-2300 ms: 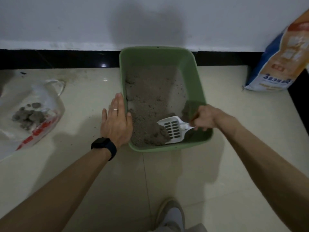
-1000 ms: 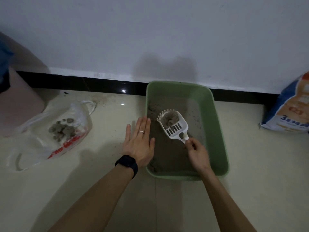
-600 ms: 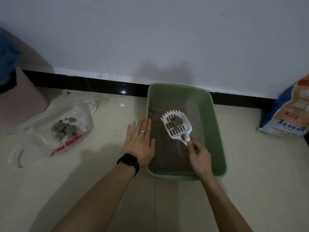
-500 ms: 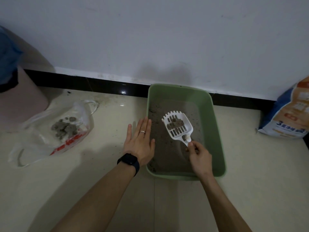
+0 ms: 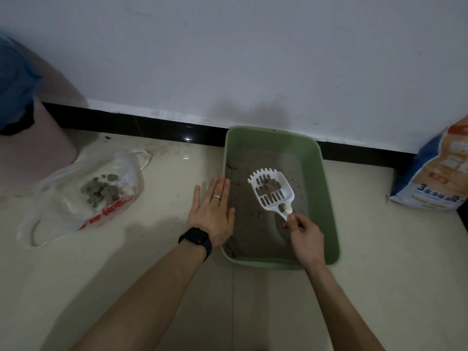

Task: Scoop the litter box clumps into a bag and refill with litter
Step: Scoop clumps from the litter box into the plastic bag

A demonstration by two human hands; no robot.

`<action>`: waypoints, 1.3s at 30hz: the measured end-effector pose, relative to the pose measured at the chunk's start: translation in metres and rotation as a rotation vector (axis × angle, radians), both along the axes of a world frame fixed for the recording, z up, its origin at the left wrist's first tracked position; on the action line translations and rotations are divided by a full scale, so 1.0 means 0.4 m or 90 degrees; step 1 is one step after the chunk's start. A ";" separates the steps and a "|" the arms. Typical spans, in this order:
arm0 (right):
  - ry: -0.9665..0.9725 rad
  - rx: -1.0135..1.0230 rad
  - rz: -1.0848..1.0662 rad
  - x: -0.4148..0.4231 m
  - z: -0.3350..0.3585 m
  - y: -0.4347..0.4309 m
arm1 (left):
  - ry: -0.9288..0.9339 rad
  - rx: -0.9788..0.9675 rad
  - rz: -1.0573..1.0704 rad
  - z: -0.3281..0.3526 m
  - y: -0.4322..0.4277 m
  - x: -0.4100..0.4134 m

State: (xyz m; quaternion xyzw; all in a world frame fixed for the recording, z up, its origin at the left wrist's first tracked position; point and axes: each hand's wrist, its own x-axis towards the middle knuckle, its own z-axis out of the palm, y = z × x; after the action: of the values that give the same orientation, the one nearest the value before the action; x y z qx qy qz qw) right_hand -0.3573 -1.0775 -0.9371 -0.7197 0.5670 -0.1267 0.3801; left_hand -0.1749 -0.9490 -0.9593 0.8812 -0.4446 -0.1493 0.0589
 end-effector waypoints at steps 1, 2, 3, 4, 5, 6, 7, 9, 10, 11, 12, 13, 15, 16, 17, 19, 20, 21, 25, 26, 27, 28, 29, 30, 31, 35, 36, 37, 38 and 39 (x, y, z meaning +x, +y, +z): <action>-0.002 0.004 -0.005 0.000 0.005 0.001 | 0.003 0.006 -0.004 0.001 0.000 0.002; -0.004 0.004 -0.010 0.000 0.010 0.002 | 0.007 0.013 -0.011 0.004 0.000 0.006; -0.006 0.004 -0.014 0.002 0.017 0.002 | 0.011 0.020 -0.020 0.008 0.001 0.011; -0.011 0.006 -0.019 0.003 0.024 0.003 | 0.014 0.026 -0.032 0.012 0.002 0.017; -0.019 0.007 -0.024 0.007 0.032 0.004 | 0.018 0.029 -0.046 0.018 0.005 0.026; -0.027 0.007 -0.027 0.012 0.040 0.004 | 0.018 0.030 -0.060 0.023 0.009 0.038; -0.033 0.005 -0.026 0.018 0.048 0.005 | 0.016 0.030 -0.072 0.030 0.015 0.055; -0.045 -0.001 -0.016 0.036 0.066 0.008 | 0.006 0.033 -0.077 0.044 0.034 0.099; -0.050 -0.006 -0.009 0.049 0.075 0.010 | -0.003 0.036 -0.069 0.051 0.047 0.126; -0.054 -0.009 0.000 0.063 0.084 0.014 | -0.016 0.039 -0.056 0.057 0.064 0.158; -0.058 -0.012 0.012 0.080 0.093 0.018 | -0.031 0.042 -0.041 0.063 0.084 0.192; -0.060 -0.018 0.028 0.100 0.102 0.024 | -0.044 0.044 -0.024 0.069 0.109 0.227; -0.062 -0.034 0.065 0.146 0.120 0.041 | -0.056 0.043 0.016 0.081 0.169 0.298; -0.064 -0.039 0.083 0.172 0.128 0.052 | -0.059 0.043 0.040 0.085 0.204 0.330; -0.065 -0.038 0.099 0.198 0.133 0.065 | -0.060 0.049 0.063 0.088 0.242 0.360; -0.069 -0.032 0.128 0.252 0.139 0.095 | -0.057 0.078 0.108 0.087 0.324 0.410; -0.072 -0.028 0.140 0.279 0.140 0.112 | -0.051 0.092 0.131 0.083 0.366 0.431; -0.076 -0.024 0.153 0.308 0.142 0.130 | -0.041 0.105 0.154 0.076 0.407 0.450; -0.085 -0.007 0.210 0.419 0.139 0.210 | 0.006 0.146 0.211 0.045 0.548 0.500; -0.079 -0.001 0.229 0.445 0.135 0.229 | 0.013 0.157 0.216 0.037 0.573 0.508; -0.066 -0.001 0.247 0.472 0.126 0.247 | 0.016 0.167 0.219 0.028 0.595 0.515; -0.049 -0.007 0.264 0.497 0.119 0.265 | 0.017 0.174 0.220 0.018 0.614 0.520; -0.030 -0.017 0.281 0.522 0.109 0.281 | 0.017 0.180 0.222 0.008 0.630 0.524; -0.011 -0.022 0.299 0.544 0.096 0.296 | 0.021 0.182 0.226 -0.001 0.643 0.526; 0.010 -0.023 0.317 0.567 0.083 0.311 | 0.029 0.182 0.232 -0.010 0.655 0.526; 0.102 -0.014 0.397 0.643 0.038 0.359 | 0.043 0.169 0.247 -0.039 0.677 0.525; 0.129 -0.025 0.427 0.658 0.035 0.370 | 0.042 0.162 0.247 -0.045 0.679 0.524; 0.157 -0.046 0.459 0.671 0.035 0.381 | 0.041 0.156 0.246 -0.051 0.680 0.523; 0.184 -0.075 0.490 0.682 0.039 0.392 | 0.042 0.153 0.245 -0.055 0.680 0.521; 0.211 -0.119 0.523 0.692 0.043 0.402 | 0.044 0.153 0.246 -0.060 0.680 0.519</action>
State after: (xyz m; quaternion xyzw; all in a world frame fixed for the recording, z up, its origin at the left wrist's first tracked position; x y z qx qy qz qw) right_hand -0.0806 -0.9166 -0.9197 -0.9270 0.2735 0.1007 0.2362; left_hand 0.0325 -0.6769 -0.9832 0.9449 -0.2446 -0.2173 -0.0039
